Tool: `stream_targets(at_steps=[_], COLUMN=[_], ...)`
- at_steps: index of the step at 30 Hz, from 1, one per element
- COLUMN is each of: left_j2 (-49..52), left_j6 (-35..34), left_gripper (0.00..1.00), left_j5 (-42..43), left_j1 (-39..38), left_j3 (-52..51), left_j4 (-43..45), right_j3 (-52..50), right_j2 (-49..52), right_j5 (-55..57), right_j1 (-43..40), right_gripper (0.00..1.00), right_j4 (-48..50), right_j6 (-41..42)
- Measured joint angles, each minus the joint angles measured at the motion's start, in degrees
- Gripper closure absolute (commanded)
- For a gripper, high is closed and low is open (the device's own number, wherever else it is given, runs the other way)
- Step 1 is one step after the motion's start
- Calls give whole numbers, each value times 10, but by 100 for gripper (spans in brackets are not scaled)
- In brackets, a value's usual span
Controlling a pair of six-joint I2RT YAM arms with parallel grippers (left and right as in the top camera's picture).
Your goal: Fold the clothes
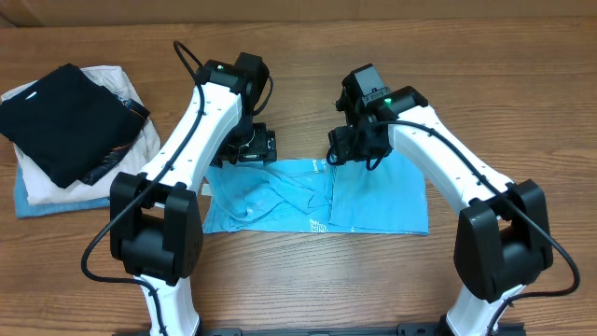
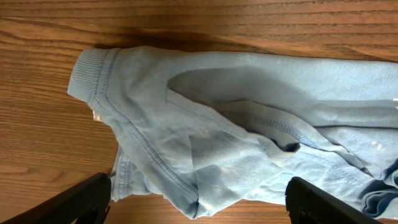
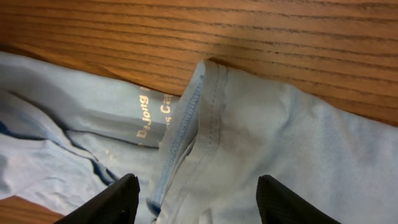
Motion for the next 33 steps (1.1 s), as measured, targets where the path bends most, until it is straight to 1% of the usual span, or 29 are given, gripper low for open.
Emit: stream_targets(at_steps=[6, 8, 12, 13, 15, 18, 24, 33], left_j2=[0, 0, 0, 0, 0, 0, 0, 0], left_j6=[0, 0, 0, 0, 0, 0, 0, 0], left_gripper=[8, 7, 7, 8, 8, 8, 8, 8], left_j5=[0, 0, 0, 0, 0, 0, 0, 0], left_j1=[0, 0, 0, 0, 0, 0, 0, 0], left_j3=[0, 0, 0, 0, 0, 0, 0, 0], left_j4=[0, 0, 0, 0, 0, 0, 0, 2], right_j3=[0, 0, -1, -1, -1, -1, -1, -1], right_j2=[54, 75, 98, 99, 99, 99, 96, 63], right_j5=[4, 4, 4, 6, 9, 10, 12, 12], right_j1=[6, 6, 6, 6, 6, 6, 6, 6], right_gripper=[36, 38, 63, 71, 80, 82, 82, 82], right_j4=[4, 7, 6, 5, 3, -7, -23, -75], right_j6=[0, 0, -2, 0, 2, 12, 16, 14])
